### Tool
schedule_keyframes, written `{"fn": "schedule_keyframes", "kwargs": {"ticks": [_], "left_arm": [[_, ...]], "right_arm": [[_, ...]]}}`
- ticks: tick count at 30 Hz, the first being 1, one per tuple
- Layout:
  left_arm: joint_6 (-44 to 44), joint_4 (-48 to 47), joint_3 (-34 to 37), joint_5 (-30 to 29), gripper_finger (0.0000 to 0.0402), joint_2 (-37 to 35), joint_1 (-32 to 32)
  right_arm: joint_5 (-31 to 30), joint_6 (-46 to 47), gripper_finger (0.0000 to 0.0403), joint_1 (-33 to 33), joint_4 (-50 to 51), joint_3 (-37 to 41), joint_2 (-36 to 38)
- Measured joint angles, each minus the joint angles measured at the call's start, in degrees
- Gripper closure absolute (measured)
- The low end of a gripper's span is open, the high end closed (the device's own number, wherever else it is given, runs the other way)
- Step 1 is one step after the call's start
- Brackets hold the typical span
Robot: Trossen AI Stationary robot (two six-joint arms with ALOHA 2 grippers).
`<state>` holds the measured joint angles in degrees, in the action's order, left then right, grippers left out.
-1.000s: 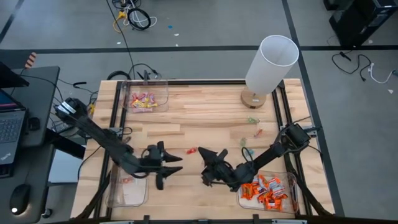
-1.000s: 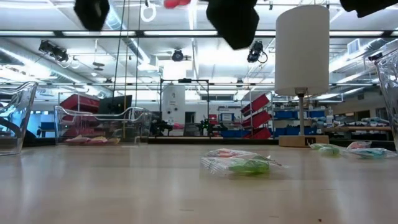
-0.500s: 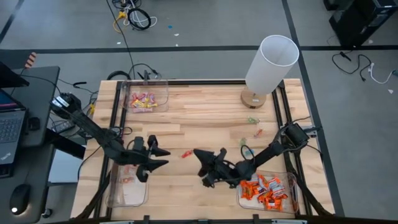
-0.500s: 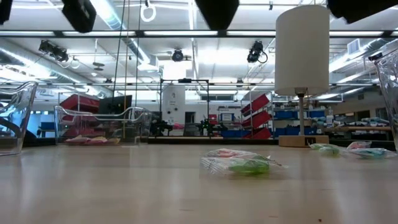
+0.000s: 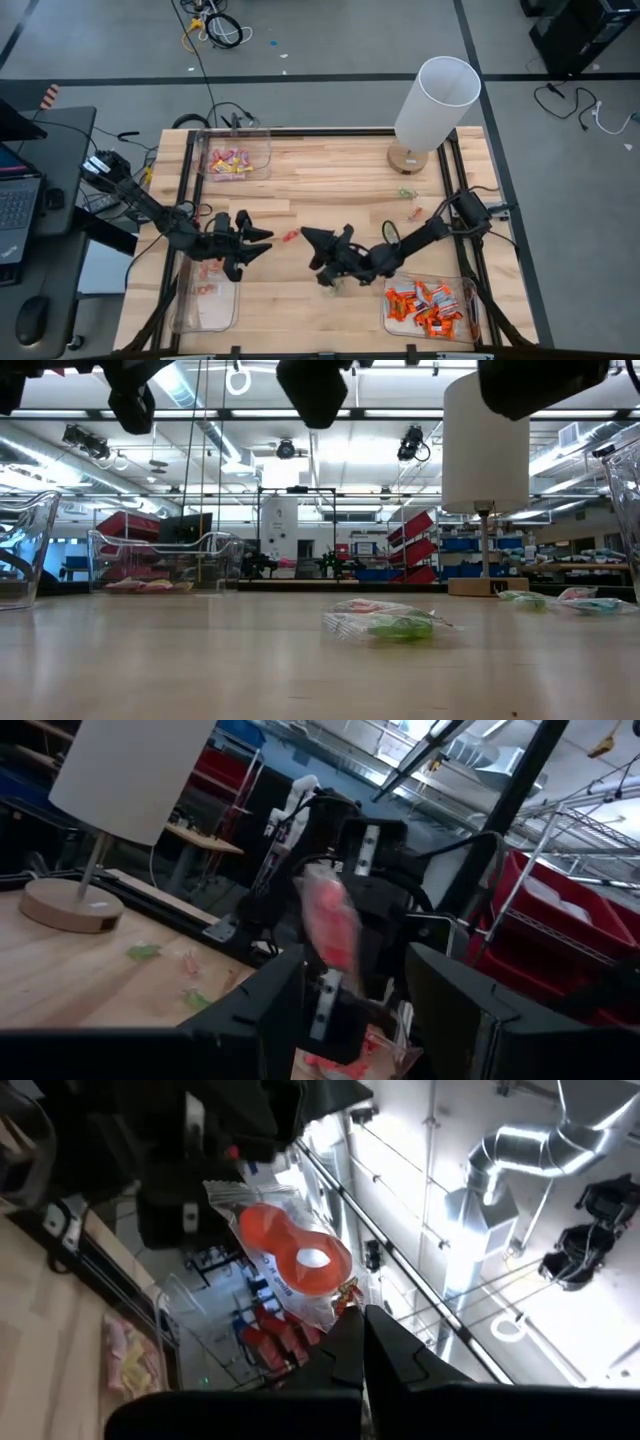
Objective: Sort candy
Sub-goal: Put the orange gummy into the bottom left transparent bin
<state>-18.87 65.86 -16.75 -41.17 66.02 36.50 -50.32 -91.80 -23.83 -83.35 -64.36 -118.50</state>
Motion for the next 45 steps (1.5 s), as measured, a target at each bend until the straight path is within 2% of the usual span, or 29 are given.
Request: {"fn": "schedule_keyframes", "kwargs": {"ticks": [11,21,27,32,35,45], "left_arm": [[-0.04,0.02,-0.07,1.4,0.0223,0.0,-2.69],[-0.92,-0.16,-0.07,1.34,0.0228,0.0,-4.55],[-0.94,-0.19,-0.07,0.79,0.0272,0.0,-5.34],[-0.94,-0.15,-0.07,0.58,0.035,0.0,-5.38],[-0.73,0.8,-0.07,0.57,0.0392,0.02,-5.31],[3.94,8.35,-0.11,0.6,0.04,-0.07,-0.13]], "right_arm": [[5.18,3.41,0.0403,2.93,1.16,0.0,0.0],[5.61,3.82,0.0403,3.78,1.17,0.0,0.0],[5.59,5.11,0.0403,3.78,2.49,0.0,0.0],[5.36,7.34,0.0403,3.97,4.07,0.0,0.04],[3.19,7.42,0.0397,3.97,3.6,0.0,0.04],[-11.3,7.69,0.0339,3.93,-2.83,0.37,0.11]]}}
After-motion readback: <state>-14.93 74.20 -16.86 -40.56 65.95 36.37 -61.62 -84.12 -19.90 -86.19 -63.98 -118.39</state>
